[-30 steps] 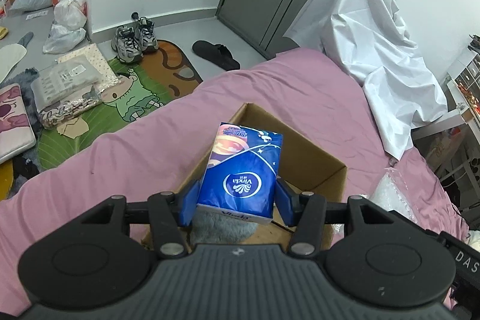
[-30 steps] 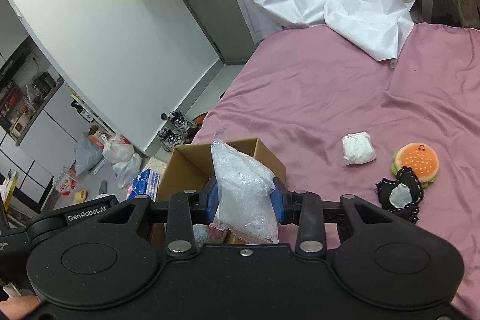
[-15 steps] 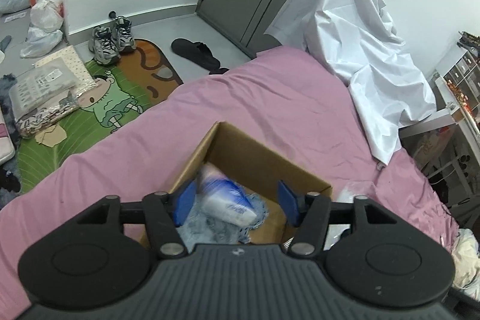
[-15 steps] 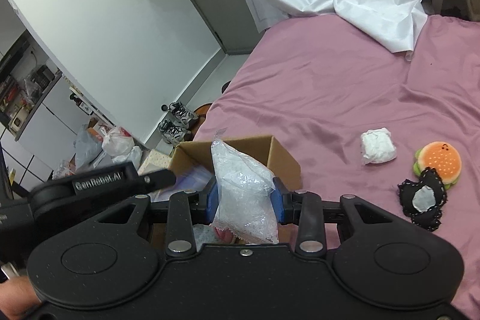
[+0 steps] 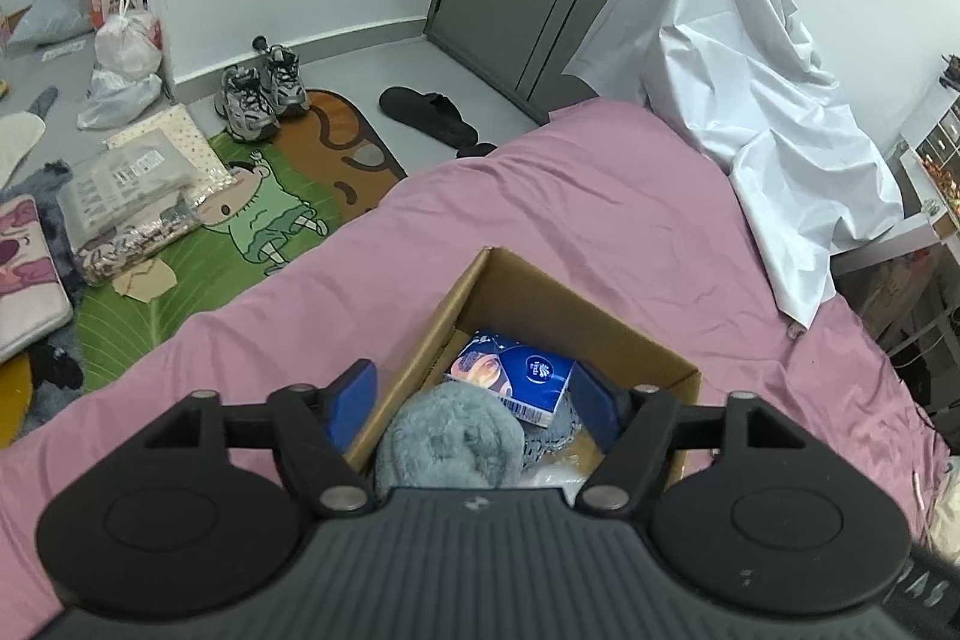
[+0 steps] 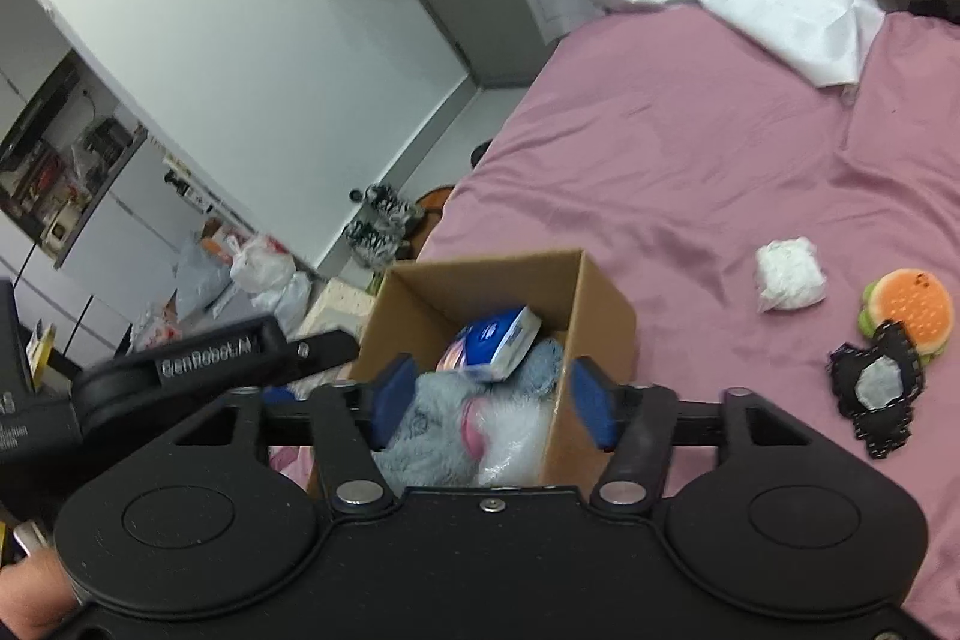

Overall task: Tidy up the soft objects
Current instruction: 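Open both tools to drop the tissue pack and bag into the box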

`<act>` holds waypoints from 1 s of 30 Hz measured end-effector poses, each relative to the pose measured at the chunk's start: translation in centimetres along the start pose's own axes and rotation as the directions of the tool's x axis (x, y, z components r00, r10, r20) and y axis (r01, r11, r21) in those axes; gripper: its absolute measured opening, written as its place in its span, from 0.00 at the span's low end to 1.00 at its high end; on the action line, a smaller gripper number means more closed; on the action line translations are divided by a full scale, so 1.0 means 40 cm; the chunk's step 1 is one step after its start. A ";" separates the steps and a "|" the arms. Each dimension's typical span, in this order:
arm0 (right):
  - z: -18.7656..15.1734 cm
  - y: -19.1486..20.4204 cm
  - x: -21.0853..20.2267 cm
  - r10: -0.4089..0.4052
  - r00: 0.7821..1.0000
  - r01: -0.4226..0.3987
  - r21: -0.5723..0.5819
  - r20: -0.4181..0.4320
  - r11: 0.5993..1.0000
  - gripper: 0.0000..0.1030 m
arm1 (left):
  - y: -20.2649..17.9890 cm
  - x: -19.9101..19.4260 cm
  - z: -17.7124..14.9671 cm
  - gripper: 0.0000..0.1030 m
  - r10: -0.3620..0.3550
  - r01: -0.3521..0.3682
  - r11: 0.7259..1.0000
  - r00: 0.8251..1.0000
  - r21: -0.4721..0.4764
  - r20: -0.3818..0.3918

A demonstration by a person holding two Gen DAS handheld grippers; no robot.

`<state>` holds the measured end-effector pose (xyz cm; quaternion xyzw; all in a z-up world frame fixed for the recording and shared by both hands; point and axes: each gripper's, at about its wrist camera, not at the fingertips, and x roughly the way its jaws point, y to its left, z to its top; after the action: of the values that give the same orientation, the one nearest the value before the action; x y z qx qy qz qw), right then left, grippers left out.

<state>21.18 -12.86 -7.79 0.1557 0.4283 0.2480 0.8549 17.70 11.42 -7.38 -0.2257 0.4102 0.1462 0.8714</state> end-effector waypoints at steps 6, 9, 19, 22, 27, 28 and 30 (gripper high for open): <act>0.005 -0.028 -0.031 -0.021 1.000 0.021 0.025 0.009 0.999 0.69 | -0.037 -0.039 -0.010 0.85 0.020 -0.020 0.999 1.000 0.039 0.017; 0.011 -0.044 -0.047 -0.026 1.000 0.026 0.023 0.006 0.999 0.81 | -0.052 -0.053 -0.022 0.87 0.022 -0.022 0.998 1.000 0.058 0.012; 0.030 -0.101 -0.098 -0.021 1.000 0.021 0.048 -0.004 0.999 0.97 | -0.116 -0.099 -0.056 0.94 0.068 -0.070 0.992 0.997 0.104 0.019; 0.032 -0.120 -0.112 -0.027 1.000 0.027 0.049 -0.008 0.998 1.00 | -0.133 -0.112 -0.064 0.96 0.072 -0.074 0.992 0.997 0.102 0.025; 0.038 -0.151 -0.137 -0.026 1.000 0.026 0.057 -0.009 0.998 1.00 | -0.164 -0.128 -0.079 1.00 0.074 -0.078 0.991 0.996 0.106 0.042; 0.039 -0.157 -0.142 -0.027 1.000 0.027 0.056 -0.008 0.998 1.00 | -0.172 -0.130 -0.082 1.00 0.073 -0.077 0.991 0.996 0.110 0.042; 0.042 -0.169 -0.151 -0.031 0.999 0.032 0.050 -0.010 0.998 1.00 | -0.189 -0.133 -0.088 1.00 0.075 -0.080 0.990 0.996 0.118 0.045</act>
<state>21.41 -21.90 -6.09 0.1693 0.4406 0.2243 0.8526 15.44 2.77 -3.15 -0.1538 0.4088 0.1595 0.8853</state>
